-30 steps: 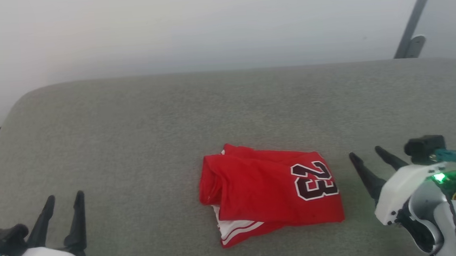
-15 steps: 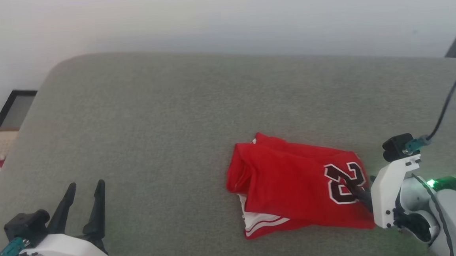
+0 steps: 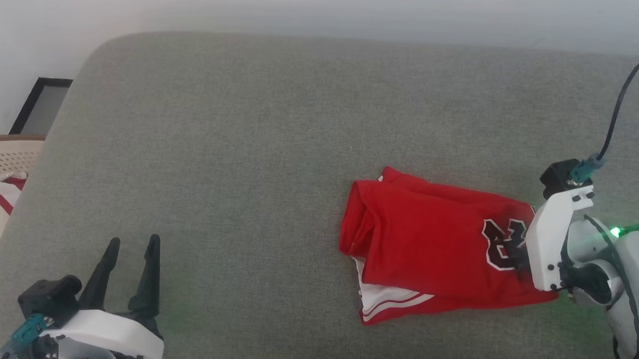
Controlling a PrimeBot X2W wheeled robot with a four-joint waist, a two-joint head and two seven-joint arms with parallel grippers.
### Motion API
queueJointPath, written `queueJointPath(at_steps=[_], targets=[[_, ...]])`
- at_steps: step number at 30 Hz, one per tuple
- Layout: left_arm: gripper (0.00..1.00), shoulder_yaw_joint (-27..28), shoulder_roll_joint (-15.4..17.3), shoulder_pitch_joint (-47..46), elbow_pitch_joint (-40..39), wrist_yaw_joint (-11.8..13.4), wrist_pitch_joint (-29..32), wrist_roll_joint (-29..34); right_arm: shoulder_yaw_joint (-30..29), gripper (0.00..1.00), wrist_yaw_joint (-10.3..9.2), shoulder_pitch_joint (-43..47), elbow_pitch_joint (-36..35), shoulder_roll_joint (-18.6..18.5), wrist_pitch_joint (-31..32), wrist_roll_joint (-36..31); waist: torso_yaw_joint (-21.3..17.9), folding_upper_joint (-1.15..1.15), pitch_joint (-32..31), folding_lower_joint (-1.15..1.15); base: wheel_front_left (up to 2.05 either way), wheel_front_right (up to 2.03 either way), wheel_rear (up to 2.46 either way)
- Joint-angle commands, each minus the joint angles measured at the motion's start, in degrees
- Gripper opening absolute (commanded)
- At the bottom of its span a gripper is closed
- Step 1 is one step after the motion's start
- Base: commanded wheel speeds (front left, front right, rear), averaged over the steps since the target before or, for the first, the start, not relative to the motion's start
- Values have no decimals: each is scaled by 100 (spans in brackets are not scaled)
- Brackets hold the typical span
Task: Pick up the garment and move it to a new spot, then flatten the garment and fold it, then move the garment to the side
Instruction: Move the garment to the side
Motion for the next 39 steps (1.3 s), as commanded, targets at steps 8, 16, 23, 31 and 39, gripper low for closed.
queueJointPath(at_steps=[8, 16, 23, 31, 39], targets=[[100, -40, 10, -187, -6, -15, -26, -47, -247, 0, -11, 79, -7, 64, 277, -202, -107, 0, 120, 0, 0, 0, 0], [100, -120, 5, -403, -134, -12, -26, 25, -777, 0, -4, -211, -450, -263, 356, -436, -499, 0, 262, 0, 0, 0, 0], [100, -332, -40, -704, -194, -12, -26, 73, -1147, 0, -2, -510, -550, -780, 310, -608, -928, 0, 456, 0, 0, 0, 0], [100, -650, -65, -1218, -199, -12, -25, 103, -1393, 0, -2, -1014, -383, -1418, 124, -747, -1408, 0, 755, 0, 0, 0, 0], [100, -1027, -40, -1737, -178, -12, -25, 122, -1425, 0, -2, -1534, -143, -1804, -248, -921, -1849, 0, 1099, 0, 0, 0, 0]])
